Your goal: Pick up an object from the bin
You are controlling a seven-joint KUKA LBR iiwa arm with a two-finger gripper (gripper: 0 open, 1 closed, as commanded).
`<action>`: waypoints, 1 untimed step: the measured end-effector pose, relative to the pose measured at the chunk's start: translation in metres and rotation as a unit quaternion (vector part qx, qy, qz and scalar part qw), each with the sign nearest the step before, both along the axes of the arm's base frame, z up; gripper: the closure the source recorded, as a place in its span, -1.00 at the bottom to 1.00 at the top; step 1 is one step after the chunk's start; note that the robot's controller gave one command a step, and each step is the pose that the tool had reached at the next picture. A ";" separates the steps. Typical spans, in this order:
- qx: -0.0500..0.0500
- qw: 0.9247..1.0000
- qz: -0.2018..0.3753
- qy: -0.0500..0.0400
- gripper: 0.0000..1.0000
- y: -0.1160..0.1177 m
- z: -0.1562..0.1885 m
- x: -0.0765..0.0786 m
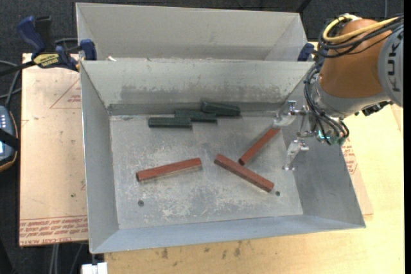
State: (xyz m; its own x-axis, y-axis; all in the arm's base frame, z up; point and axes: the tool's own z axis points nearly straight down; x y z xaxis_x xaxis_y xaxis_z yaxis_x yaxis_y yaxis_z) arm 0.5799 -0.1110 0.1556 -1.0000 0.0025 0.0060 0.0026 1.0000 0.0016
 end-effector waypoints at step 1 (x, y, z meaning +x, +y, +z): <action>-0.001 1.000 0.001 -0.004 -1.00 0.000 0.004 0.002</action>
Offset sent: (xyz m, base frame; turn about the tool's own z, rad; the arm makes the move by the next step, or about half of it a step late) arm 0.0401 0.0074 -0.0856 0.0191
